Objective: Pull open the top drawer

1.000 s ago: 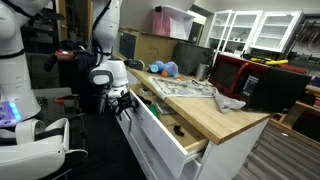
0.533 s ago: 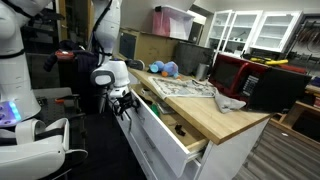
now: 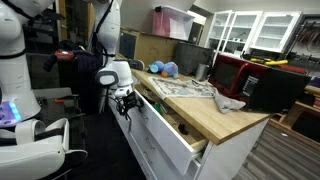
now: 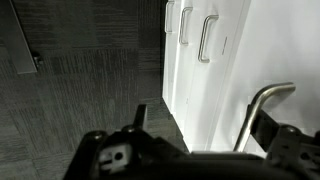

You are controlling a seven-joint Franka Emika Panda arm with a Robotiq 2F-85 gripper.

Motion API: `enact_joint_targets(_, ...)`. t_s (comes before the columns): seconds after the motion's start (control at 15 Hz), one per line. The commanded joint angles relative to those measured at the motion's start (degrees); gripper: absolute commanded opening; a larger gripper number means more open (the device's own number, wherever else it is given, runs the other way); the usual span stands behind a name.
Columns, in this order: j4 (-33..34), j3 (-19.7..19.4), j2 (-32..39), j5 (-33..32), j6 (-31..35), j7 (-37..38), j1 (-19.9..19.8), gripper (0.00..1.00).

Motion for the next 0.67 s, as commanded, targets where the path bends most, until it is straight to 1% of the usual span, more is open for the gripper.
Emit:
enact_joint_targets(0.0, 0.4, -1.6, -2.4, 2.7, 0.0, -2.9, 3.4, 1.0)
enact_joint_targets(0.2, -0.4, -1.8, -4.7, 3.2, 0.0, -3.0, 4.8, 1.0)
enact_joint_targets(0.27, -1.3, -3.2, -5.9, 0.0, 0.0, 0.5, 6.0, 1.0)
enact_joint_targets(0.6, -4.7, -5.1, -13.3, -1.0, -0.1, 0.6, 9.3, 1.0)
